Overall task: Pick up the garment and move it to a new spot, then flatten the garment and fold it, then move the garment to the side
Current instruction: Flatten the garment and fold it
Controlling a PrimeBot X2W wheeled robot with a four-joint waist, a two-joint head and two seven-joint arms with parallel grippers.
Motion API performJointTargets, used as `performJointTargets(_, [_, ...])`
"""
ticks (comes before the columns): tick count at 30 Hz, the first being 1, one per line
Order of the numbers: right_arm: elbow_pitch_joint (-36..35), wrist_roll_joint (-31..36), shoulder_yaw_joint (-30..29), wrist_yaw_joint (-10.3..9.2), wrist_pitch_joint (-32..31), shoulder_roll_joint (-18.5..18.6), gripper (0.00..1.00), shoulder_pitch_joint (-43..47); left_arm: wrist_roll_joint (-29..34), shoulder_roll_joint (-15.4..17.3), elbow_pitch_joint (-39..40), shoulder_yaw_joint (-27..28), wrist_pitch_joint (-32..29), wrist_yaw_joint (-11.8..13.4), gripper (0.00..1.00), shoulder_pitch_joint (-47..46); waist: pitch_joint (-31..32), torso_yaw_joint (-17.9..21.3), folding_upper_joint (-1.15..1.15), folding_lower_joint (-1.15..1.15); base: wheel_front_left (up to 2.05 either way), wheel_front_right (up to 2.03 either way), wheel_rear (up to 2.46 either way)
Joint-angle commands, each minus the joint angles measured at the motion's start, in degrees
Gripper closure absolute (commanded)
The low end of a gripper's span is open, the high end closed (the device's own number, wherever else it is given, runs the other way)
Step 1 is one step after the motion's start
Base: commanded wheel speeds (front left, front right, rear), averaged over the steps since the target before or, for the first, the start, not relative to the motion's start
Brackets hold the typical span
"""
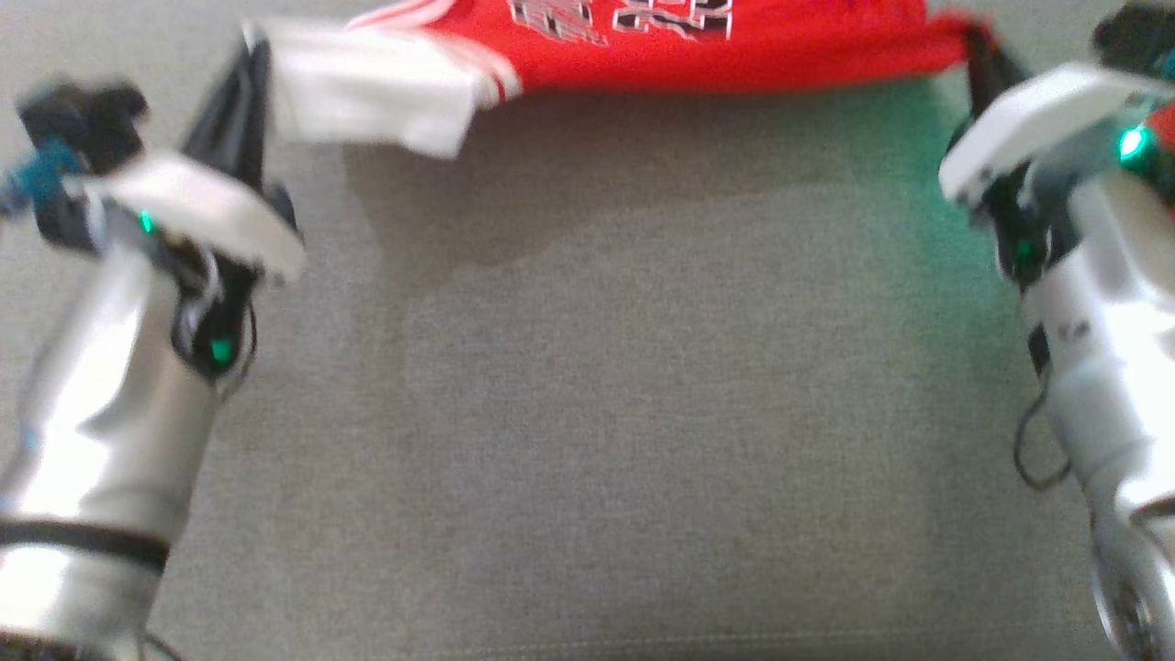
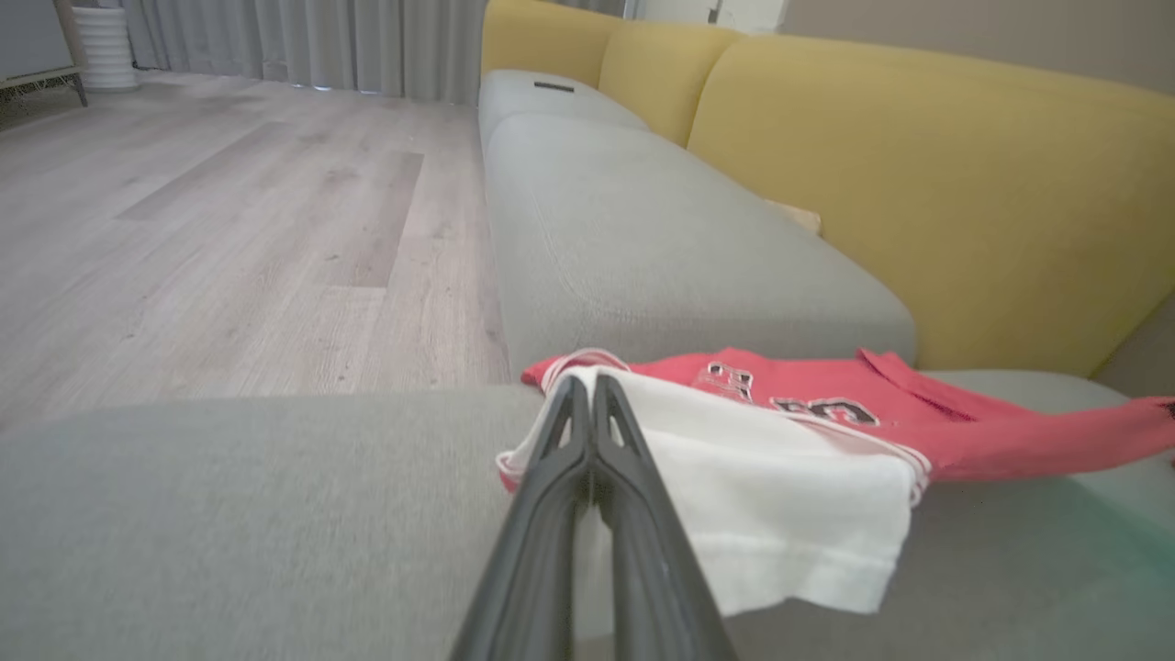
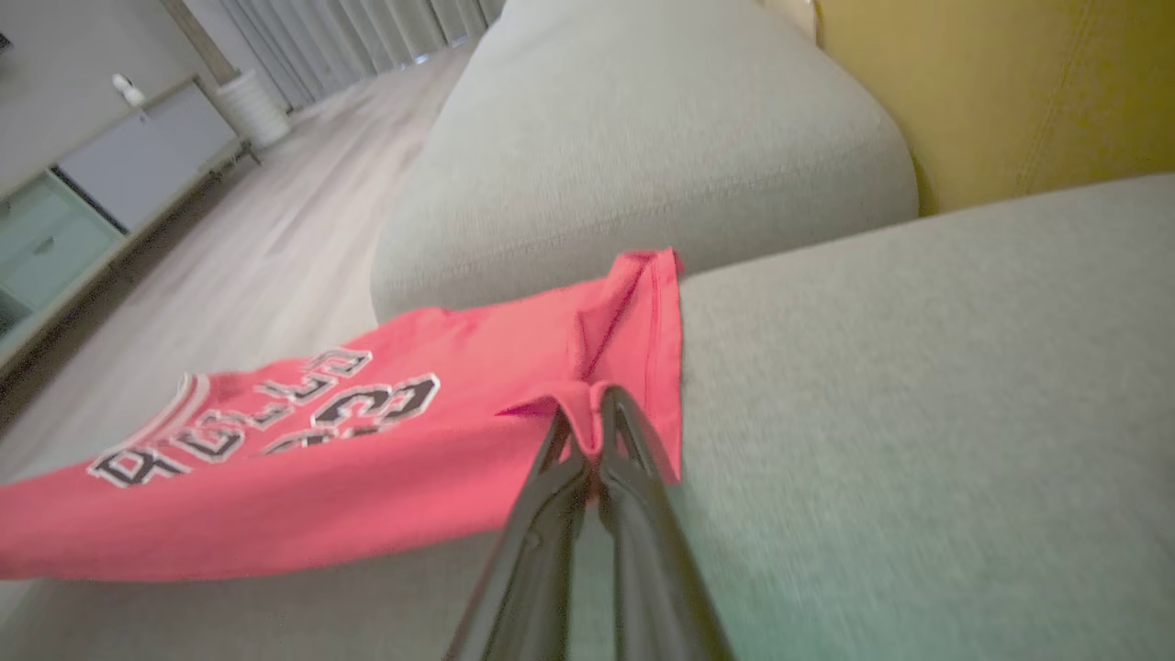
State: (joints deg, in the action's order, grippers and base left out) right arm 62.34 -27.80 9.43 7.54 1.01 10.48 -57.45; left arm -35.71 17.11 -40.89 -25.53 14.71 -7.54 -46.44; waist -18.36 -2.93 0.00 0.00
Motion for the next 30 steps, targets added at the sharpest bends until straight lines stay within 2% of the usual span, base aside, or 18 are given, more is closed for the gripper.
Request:
performJointTargets(1, [-2.53, -1.12, 1.81, -0.05, -1.15, 0.74, 1.00, 1.09, -0.32, 3.80, 2.49, 0.90, 0.28, 0.06, 1.00, -0.19, 2.51, -0.38, 0.00, 0.00, 0.00, 0.00, 0.00])
performJointTargets(11, [-9.94, -9.02, 10.55, -0.05, -10.75, 8.06, 1.00, 14.32, -3.17, 9.35, 9.22, -7.03, 0.27, 0.06, 1.00, 14.20, 10.01, -0.67, 0.00, 0.00, 0.00, 0.00, 0.00])
performJointTargets(20, [-17.08, -14.28, 13.92, -0.05, -16.94, 14.49, 1.00, 22.19, -5.80, 13.34, 14.84, -9.07, -0.94, 0.19, 1.00, 23.26, 15.16, 0.00, 0.00, 0.00, 0.00, 0.00, 0.00])
performJointTargets(30, [-29.06, -20.03, 15.11, -0.05, -28.13, 20.93, 1.00, 34.96, -8.55, 18.56, 27.11, -9.50, -4.52, 3.56, 1.00, 35.44, 19.45, 0.67, 0.00, 0.00, 0.00, 0.00, 0.00])
